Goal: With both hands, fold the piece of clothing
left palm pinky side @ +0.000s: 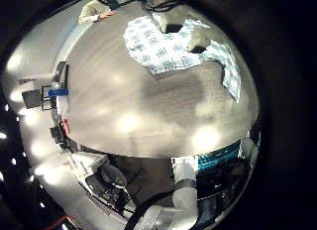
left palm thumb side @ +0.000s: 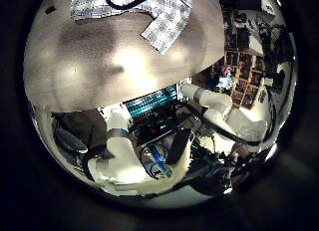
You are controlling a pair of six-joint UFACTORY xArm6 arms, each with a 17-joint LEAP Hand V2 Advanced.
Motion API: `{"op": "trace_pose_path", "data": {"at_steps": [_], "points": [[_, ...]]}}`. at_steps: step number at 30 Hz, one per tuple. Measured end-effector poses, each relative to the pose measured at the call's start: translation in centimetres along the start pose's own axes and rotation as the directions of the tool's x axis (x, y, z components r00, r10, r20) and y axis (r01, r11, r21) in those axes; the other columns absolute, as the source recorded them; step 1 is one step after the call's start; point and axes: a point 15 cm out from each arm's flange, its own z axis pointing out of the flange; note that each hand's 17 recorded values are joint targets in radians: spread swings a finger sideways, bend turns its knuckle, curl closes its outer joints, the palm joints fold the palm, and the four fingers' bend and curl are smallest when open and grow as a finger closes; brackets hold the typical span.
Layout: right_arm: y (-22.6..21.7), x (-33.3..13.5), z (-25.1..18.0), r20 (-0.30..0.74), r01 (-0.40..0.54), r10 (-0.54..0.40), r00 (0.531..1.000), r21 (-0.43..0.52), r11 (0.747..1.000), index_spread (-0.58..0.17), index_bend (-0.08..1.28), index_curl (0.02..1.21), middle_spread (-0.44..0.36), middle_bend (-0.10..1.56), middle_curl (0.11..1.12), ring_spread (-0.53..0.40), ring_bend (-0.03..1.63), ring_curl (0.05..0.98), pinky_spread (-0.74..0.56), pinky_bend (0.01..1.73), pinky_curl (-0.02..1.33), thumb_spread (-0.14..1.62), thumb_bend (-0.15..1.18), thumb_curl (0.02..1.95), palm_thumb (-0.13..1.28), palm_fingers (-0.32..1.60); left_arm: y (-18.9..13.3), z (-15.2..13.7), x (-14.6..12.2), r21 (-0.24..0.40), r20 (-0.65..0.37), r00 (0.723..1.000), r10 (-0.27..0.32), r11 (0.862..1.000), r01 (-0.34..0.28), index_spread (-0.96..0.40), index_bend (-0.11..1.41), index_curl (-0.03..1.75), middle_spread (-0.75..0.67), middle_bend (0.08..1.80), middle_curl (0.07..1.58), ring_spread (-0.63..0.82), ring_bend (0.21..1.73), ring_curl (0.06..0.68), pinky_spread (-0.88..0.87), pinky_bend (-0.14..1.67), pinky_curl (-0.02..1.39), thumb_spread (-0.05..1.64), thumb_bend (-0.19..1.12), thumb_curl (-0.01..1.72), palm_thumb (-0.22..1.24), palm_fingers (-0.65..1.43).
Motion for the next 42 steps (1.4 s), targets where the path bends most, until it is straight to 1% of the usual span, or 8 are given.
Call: {"op": "trace_pose_path", "data": {"at_steps": [9, 13, 18, 22, 28, 37, 41, 42], "points": [[-0.5, -0.4, 2.1, 0.005, 0.015, -0.015, 1.0, -0.045, 0.999, -0.428, 0.17, 0.27, -0.03, 0.28, 0.36, 0.056, 0.76, 0.193, 0.42, 0.85, 0.19, 1.02, -0.02, 0.26, 0.05, 0.16, 1.6, -0.5, -0.3, 0.024, 0.0, 1.0, -0.014, 1.0, 0.014, -0.14, 0.18, 0.36, 0.2, 0.19, 0.34, 0.31, 0.7, 0.187, 0.3, 0.36, 0.4, 0.96, -0.04, 0.25, -0.03, 0.15], [-0.5, -0.2, 2.4, 0.015, 0.012, -0.012, 1.0, -0.046, 0.999, -0.425, 0.17, 0.27, -0.037, 0.29, 0.36, 0.034, 0.76, 0.193, 0.41, 0.84, 0.18, 1.03, -0.02, 0.27, 0.07, 0.18, 0.7, 0.4, -0.3, 0.023, 0.004, 1.0, -0.006, 1.0, 0.006, -0.14, 0.19, 0.37, 0.19, 0.18, 0.34, 0.3, 0.68, 0.183, 0.31, 0.35, 0.39, 0.97, -0.04, 0.25, -0.03, 0.18], [-0.9, 0.2, 2.9, 0.023, -0.002, 0.003, 1.0, -0.055, 0.998, -0.422, 0.16, 0.27, -0.042, 0.29, 0.36, 0.015, 0.76, 0.193, 0.4, 0.82, 0.17, 1.05, -0.02, 0.27, 0.08, 0.19, -1.4, 1.9, -2.2, 0.013, 0.052, 0.999, 0.011, 1.0, -0.012, -0.14, 0.19, 0.37, 0.18, 0.18, 0.33, 0.3, 0.67, 0.184, 0.3, 0.35, 0.39, 1.02, -0.01, 0.27, 0.04, 0.18], [-1.6, 0.3, 3.7, 0.031, -0.007, 0.01, 0.999, -0.089, 0.996, -0.418, 0.16, 0.27, -0.045, 0.29, 0.36, -0.001, 0.76, 0.194, 0.4, 0.81, 0.17, 1.06, -0.02, 0.26, 0.09, 0.2, -4.1, 3.9, -5.7, 0.038, 0.076, 0.997, -0.005, 0.999, 0.002, -0.13, 0.18, 0.38, 0.18, 0.18, 0.33, 0.3, 0.67, 0.185, 0.3, 0.35, 0.38, 1.06, 0.0, 0.28, 0.11, 0.19], [-3.1, -0.4, 4.7, 0.063, 0.006, 0.001, 0.998, -0.117, 0.993, -0.408, 0.15, 0.27, -0.044, 0.29, 0.36, -0.009, 0.76, 0.197, 0.4, 0.82, 0.17, 1.07, -0.02, 0.26, 0.1, 0.19, -8.5, 7.5, -9.2, 0.056, 0.074, 0.997, -0.008, 0.998, 0.004, -0.12, 0.16, 0.36, 0.17, 0.19, 0.33, 0.28, 0.68, 0.191, 0.28, 0.36, 0.39, 1.08, -0.01, 0.3, 0.21, 0.18], [-6.2, -0.8, 6.4, 0.09, 0.02, -0.009, 0.996, -0.12, 0.993, -0.392, 0.14, 0.25, -0.042, 0.31, 0.36, -0.027, 0.79, 0.208, 0.39, 0.83, 0.16, 1.07, -0.02, 0.26, 0.1, 0.18, -14.7, 12.1, -10.2, 0.039, 0.066, 0.997, 0.03, 0.999, -0.033, -0.1, 0.16, 0.34, 0.11, 0.2, 0.34, 0.25, 0.7, 0.199, 0.26, 0.38, 0.39, 1.1, -0.01, 0.31, 0.32, 0.17], [-6.3, -0.8, 6.6, 0.091, 0.022, -0.011, 0.996, -0.125, 0.992, -0.391, 0.15, 0.25, -0.042, 0.31, 0.36, -0.029, 0.8, 0.212, 0.38, 0.84, 0.16, 1.07, -0.02, 0.26, 0.11, 0.18, -16.9, 13.2, -10.1, 0.03, 0.067, 0.997, 0.032, 0.999, -0.034, -0.12, 0.2, 0.36, 0.02, 0.27, 0.36, 0.16, 0.69, 0.187, 0.21, 0.32, 0.36, 1.1, -0.01, 0.32, 0.36, 0.31], [-6.3, -0.8, 6.6, 0.091, 0.022, -0.011, 0.996, -0.124, 0.992, -0.391, 0.15, 0.25, -0.042, 0.32, 0.36, -0.029, 0.8, 0.212, 0.38, 0.84, 0.16, 1.07, -0.02, 0.26, 0.11, 0.18, -17.4, 13.3, -10.0, 0.03, 0.07, 0.997, 0.029, 0.999, -0.031, -0.14, 0.24, 0.37, -0.02, 0.32, 0.38, 0.12, 0.68, 0.182, 0.17, 0.3, 0.36, 1.1, -0.01, 0.32, 0.38, 0.42]]}}
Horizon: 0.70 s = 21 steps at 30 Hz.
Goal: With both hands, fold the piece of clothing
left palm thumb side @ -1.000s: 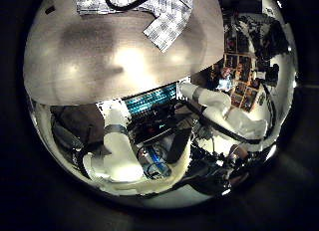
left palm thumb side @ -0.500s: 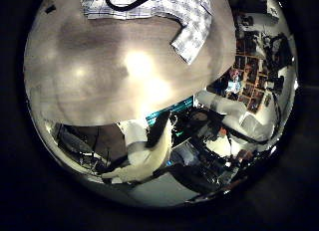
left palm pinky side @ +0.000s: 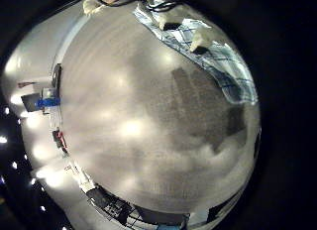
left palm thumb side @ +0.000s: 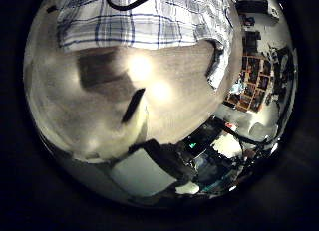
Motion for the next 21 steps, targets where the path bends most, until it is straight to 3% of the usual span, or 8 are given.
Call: {"op": "trace_pose_path", "data": {"at_steps": [2, 3, 4, 6, 14, 21], "points": [[0.0, 0.1, -0.1, 0.0, 0.0, 0.0, 1.0, 0.003, 1.0, -0.391, 0.15, 0.25, -0.042, 0.32, 0.36, -0.038, 0.81, 0.213, 0.38, 0.84, 0.16, 1.07, -0.02, 0.26, 0.11, 0.18, -1.0, 0.1, -0.2, -0.003, 0.015, 1.0, -0.006, 1.0, 0.006, -0.19, 0.26, 0.38, -0.12, 0.4, 0.38, -0.02, 0.71, 0.173, 0.03, 0.35, 0.35, 1.1, -0.01, 0.32, 0.39, 0.68], [0.0, 0.1, -0.2, 0.0, -0.001, 0.001, 1.0, 0.005, 1.0, -0.39, 0.15, 0.25, -0.042, 0.32, 0.36, -0.04, 0.81, 0.214, 0.38, 0.84, 0.16, 1.07, -0.02, 0.26, 0.11, 0.18, -1.3, 0.0, -0.3, -0.008, 0.025, 1.0, -0.005, 1.0, 0.005, -0.24, 0.31, 0.41, -0.19, 0.52, 0.42, -0.13, 0.76, 0.186, -0.08, 0.4, 0.36, 1.11, -0.02, 0.32, 0.4, 0.99], [0.0, 0.1, -0.2, 0.0, 0.001, -0.001, 1.0, 0.005, 1.0, -0.39, 0.15, 0.25, -0.042, 0.32, 0.36, -0.041, 0.81, 0.215, 0.38, 0.84, 0.16, 1.07, -0.02, 0.26, 0.11, 0.18, -1.4, 0.1, -0.6, -0.022, 0.035, 0.999, -0.007, 1.0, 0.008, -0.27, 0.31, 0.42, -0.24, 0.54, 0.43, -0.2, 0.78, 0.196, -0.16, 0.42, 0.36, 1.11, -0.02, 0.32, 0.4, 1.03], [-0.2, 0.1, -0.1, -0.001, 0.002, -0.002, 1.0, 0.006, 1.0, -0.39, 0.15, 0.25, -0.042, 0.32, 0.36, -0.044, 0.82, 0.216, 0.38, 0.84, 0.16, 1.06, -0.02, 0.26, 0.11, 0.18, -1.3, 0.4, -0.9, -0.053, 0.047, 0.999, -0.006, 0.999, 0.008, -0.36, 0.39, 0.47, -0.32, 0.71, 0.52, -0.32, 0.91, 0.269, -0.29, 0.52, 0.43, 1.11, -0.02, 0.31, 0.4, 1.31], [-1.2, 0.2, 0.3, -0.002, 0.01, -0.01, 1.0, 0.009, 1.0, -0.384, 0.14, 0.24, -0.084, 0.44, 0.4, -0.08, 0.84, 0.218, 0.37, 0.82, 0.14, 1.06, -0.02, 0.27, 0.12, 0.23, 0.6, 0.9, -1.1, -0.151, 0.053, 0.998, 0.031, 0.988, -0.022, -0.53, 0.69, 0.66, -0.45, 0.98, 0.67, -0.44, 1.2, 0.433, -0.53, 0.81, 0.6, 1.25, 0.03, 0.33, 0.56, 1.21], [-2.5, 0.2, 0.5, -0.002, 0.015, -0.015, 1.0, 0.007, 1.0, -0.375, 0.16, 0.25, -0.14, 0.54, 0.43, -0.154, 0.92, 0.237, 0.32, 0.78, 0.12, 1.06, -0.01, 0.27, 0.16, 0.34, 2.3, -2.0, -0.7, -0.129, 0.033, 0.999, 0.041, 0.991, -0.037, -0.58, 0.8, 0.78, -0.47, 1.08, 0.74, -0.43, 1.32, 0.501, -0.59, 0.9, 0.71, 1.38, 0.04, 0.33, 0.6, 1.09]]}}
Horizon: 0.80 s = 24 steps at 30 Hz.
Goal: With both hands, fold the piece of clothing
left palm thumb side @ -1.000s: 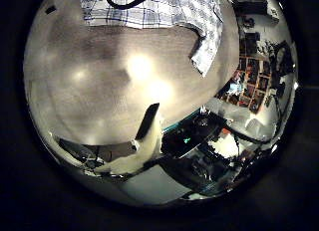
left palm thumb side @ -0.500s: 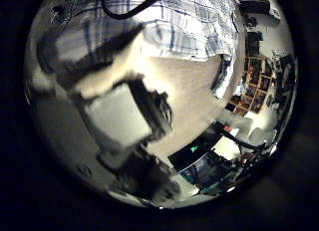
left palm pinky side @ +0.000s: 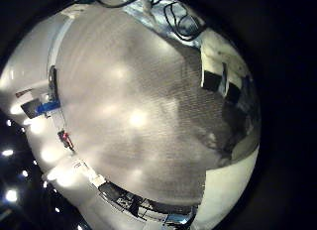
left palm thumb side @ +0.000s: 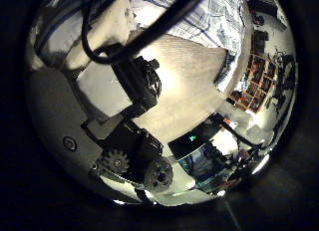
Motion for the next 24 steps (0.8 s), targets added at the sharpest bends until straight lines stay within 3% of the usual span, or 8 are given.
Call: {"op": "trace_pose_path", "data": {"at_steps": [4, 9, 16, 24], "points": [[-2.2, -0.9, 0.5, -0.02, 0.032, -0.032, 0.999, 0.033, 0.999, -0.359, 0.17, 0.26, -0.163, 0.56, 0.44, -0.21, 0.97, 0.261, 0.23, 0.78, 0.11, 1.09, 0.0, 0.29, 0.26, 0.36, 1.8, -2.0, 0.9, 0.013, -0.022, 1.0, 0.015, 1.0, -0.014, -0.6, 0.8, 0.82, -0.47, 1.1, 0.77, -0.43, 1.34, 0.519, -0.62, 0.91, 0.76, 1.41, 0.02, 0.33, 0.6, 1.05], [-5.4, -3.3, 2.9, -0.031, 0.097, -0.098, 0.995, -0.012, 0.995, -0.344, 0.19, 0.29, -0.178, 0.53, 0.45, -0.231, 0.96, 0.269, 0.15, 0.78, 0.1, 1.09, -0.02, 0.3, 0.32, 0.31, 3.4, -3.1, 1.8, -0.009, -0.026, 0.999, 0.031, 0.999, -0.031, -0.62, 0.79, 0.88, -0.47, 1.11, 0.79, -0.43, 1.36, 0.532, -0.64, 0.9, 0.82, 1.43, 0.01, 0.34, 0.6, 1.03], [-10.1, -9.0, 5.4, -0.019, 0.172, -0.172, 0.985, 0.028, 0.985, -0.299, 0.17, 0.32, -0.148, 0.47, 0.44, -0.205, 0.92, 0.268, 0.13, 0.79, 0.1, 1.03, -0.03, 0.3, 0.33, 0.25, 4.1, -3.7, 1.5, -0.004, -0.026, 0.999, 0.023, 1.0, -0.023, -0.63, 0.76, 0.94, -0.48, 1.12, 0.81, -0.43, 1.37, 0.54, -0.66, 0.88, 0.89, 1.44, 0.0, 0.34, 0.6, 1.01], [-10.0, -10.7, 10.1, -0.043, 0.167, -0.167, 0.985, -0.018, 0.986, -0.256, 0.17, 0.32, -0.126, 0.44, 0.44, -0.187, 0.91, 0.279, 0.14, 0.79, 0.1, 0.99, -0.02, 0.31, 0.33, 0.23, 4.6, -4.1, 0.5, -0.004, -0.021, 1.0, 0.004, 1.0, -0.004, -0.65, 0.73, 1.0, -0.47, 1.11, 0.83, -0.43, 1.38, 0.544, -0.68, 0.86, 0.95, 1.44, -0.01, 0.34, 0.59, 1.0]]}}
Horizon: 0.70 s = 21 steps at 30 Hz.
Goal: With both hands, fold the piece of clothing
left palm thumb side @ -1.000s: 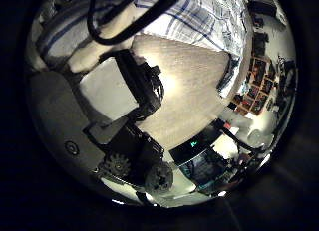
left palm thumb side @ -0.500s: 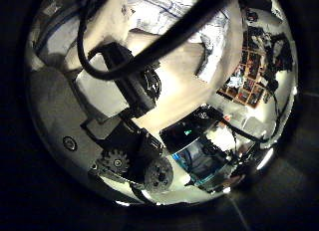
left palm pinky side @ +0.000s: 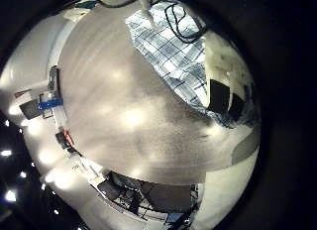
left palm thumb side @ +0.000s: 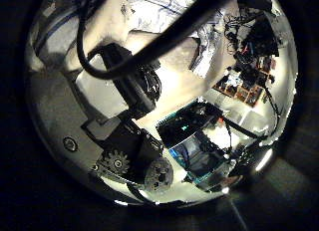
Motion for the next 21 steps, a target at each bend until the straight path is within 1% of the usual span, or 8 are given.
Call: {"op": "trace_pose_path", "data": {"at_steps": [6, 7, 9, 11, 15, 17, 18, 21], "points": [[0.0, 0.0, 1.5, -0.048, -0.007, 0.006, 0.999, -0.015, 1.0, -0.24, 0.16, 0.32, -0.132, 0.47, 0.45, -0.203, 0.94, 0.296, 0.1, 0.79, 0.1, 0.98, -0.02, 0.32, 0.38, 0.25, 0.2, -0.4, 0.0, 0.004, 0.003, 1.0, 0.001, 1.0, -0.001, -0.66, 0.71, 1.03, -0.47, 1.11, 0.84, -0.42, 1.38, 0.545, -0.69, 0.83, 0.98, 1.44, -0.01, 0.34, 0.58, 1.0], [-0.1, 0.1, 1.7, -0.064, -0.012, 0.011, 0.998, -0.013, 1.0, -0.231, 0.09, 0.29, -0.159, 0.47, 0.46, -0.25, 1.07, 0.336, -0.05, 0.91, 0.12, 0.98, -0.02, 0.32, 0.4, 0.38, 0.2, -0.5, 0.0, 0.005, 0.004, 1.0, 0.002, 1.0, -0.002, -0.67, 0.7, 1.04, -0.47, 1.11, 0.84, -0.42, 1.38, 0.545, -0.7, 0.83, 0.99, 1.44, -0.01, 0.34, 0.58, 1.0], [-0.1, 0.2, 2.1, -0.106, -0.025, 0.023, 0.994, -0.015, 1.0, -0.226, 0.07, 0.25, -0.205, 0.54, 0.5, -0.286, 1.22, 0.395, -0.21, 1.15, 0.19, 0.98, -0.02, 0.32, 0.42, 0.52, 0.3, -0.7, 0.0, 0.002, 0.003, 1.0, 0.0, 1.0, 0.0, -0.67, 0.7, 1.05, -0.47, 1.11, 0.84, -0.42, 1.38, 0.544, -0.7, 0.82, 1.0, 1.44, -0.01, 0.34, 0.58, 1.0], [-0.3, 0.6, 2.3, -0.16, -0.037, 0.036, 0.986, -0.005, 0.999, -0.25, 0.11, 0.24, -0.239, 0.61, 0.55, -0.304, 1.29, 0.436, -0.25, 1.3, 0.25, 0.98, -0.02, 0.32, 0.43, 0.61, 0.6, -0.9, -0.1, 0.005, 0.004, 1.0, -0.001, 1.0, 0.001, -0.67, 0.69, 1.06, -0.48, 1.11, 0.84, -0.42, 1.38, 0.544, -0.71, 0.81, 1.01, 1.44, 0.0, 0.35, 0.58, 1.0], [-1.1, 0.7, 2.1, -0.194, -0.048, 0.059, 0.979, 0.061, 0.997, -0.355, 0.29, 0.3, -0.321, 0.78, 0.67, -0.318, 1.36, 0.509, -0.27, 1.47, 0.35, 1.0, 0.0, 0.34, 0.55, 0.76, 0.9, -1.2, -0.1, 0.009, 0.002, 1.0, 0.003, 1.0, -0.003, -0.68, 0.67, 1.07, -0.48, 1.1, 0.84, -0.43, 1.37, 0.544, -0.72, 0.79, 1.02, 1.44, -0.01, 0.35, 0.57, 1.0], [-1.3, 0.6, 1.5, -0.193, -0.044, 0.065, 0.979, 0.112, 0.993, -0.399, 0.42, 0.35, -0.339, 0.84, 0.72, -0.313, 1.37, 0.522, -0.26, 1.49, 0.37, 1.0, 0.01, 0.36, 0.61, 0.89, 1.1, -1.3, 0.0, 0.007, 0.0, 1.0, 0.003, 1.0, -0.003, -0.68, 0.67, 1.08, -0.48, 1.1, 0.85, -0.43, 1.37, 0.544, -0.73, 0.79, 1.03, 1.44, -0.01, 0.35, 0.57, 1.01], [-1.3, 0.5, 1.2, -0.193, -0.041, 0.066, 0.979, 0.13, 0.991, -0.431, 0.57, 0.4, -0.349, 0.89, 0.76, -0.305, 1.36, 0.529, -0.25, 1.5, 0.38, 1.01, 0.03, 0.38, 0.67, 0.99, 1.2, -1.2, -0.1, 0.003, 0.0, 1.0, 0.003, 1.0, -0.003, -0.69, 0.66, 1.08, -0.48, 1.1, 0.85, -0.43, 1.37, 0.544, -0.73, 0.78, 1.03, 1.44, -0.01, 0.35, 0.57, 1.01], [-1.1, 0.6, 0.1, -0.19, -0.041, 0.077, 0.979, 0.186, 0.982, -0.441, 0.79, 0.51, -0.336, 0.99, 0.82, -0.285, 1.35, 0.558, -0.22, 1.49, 0.41, 1.02, 0.04, 0.4, 0.76, 1.1, 1.4, -1.5, -0.1, 0.009, 0.003, 1.0, 0.001, 1.0, -0.001, -0.69, 0.65, 1.09, -0.48, 1.09, 0.85, -0.43, 1.36, 0.544, -0.74, 0.77, 1.04, 1.44, -0.01, 0.35, 0.56, 1.01]]}}
